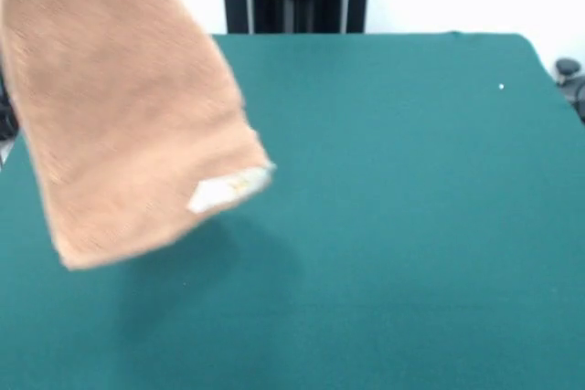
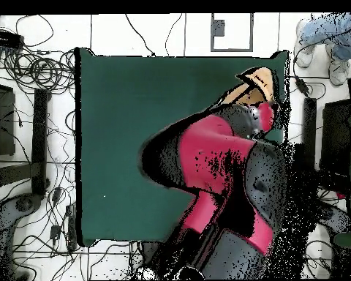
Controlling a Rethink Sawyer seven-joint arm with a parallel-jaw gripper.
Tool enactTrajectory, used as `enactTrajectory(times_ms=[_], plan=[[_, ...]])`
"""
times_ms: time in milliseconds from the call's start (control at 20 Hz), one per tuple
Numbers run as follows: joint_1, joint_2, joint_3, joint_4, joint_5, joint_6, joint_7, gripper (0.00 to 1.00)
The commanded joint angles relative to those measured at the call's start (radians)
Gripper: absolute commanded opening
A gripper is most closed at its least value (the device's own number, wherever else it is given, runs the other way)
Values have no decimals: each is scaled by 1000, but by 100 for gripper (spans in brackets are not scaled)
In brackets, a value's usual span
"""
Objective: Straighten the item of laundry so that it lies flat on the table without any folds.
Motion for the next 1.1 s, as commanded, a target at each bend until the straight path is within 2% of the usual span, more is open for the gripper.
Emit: enactTrajectory(times_ms=[50, 200, 450, 950, 1100], plan=[[129, 249, -114, 67, 41, -102, 558, 0], [179, 346, -200, 90, 79, -180, 670, 0], [209, 409, -260, 99, 102, -235, 719, 0], [189, 366, -232, 82, 66, -224, 680, 0], [166, 325, -181, 80, 47, -226, 613, 0]])
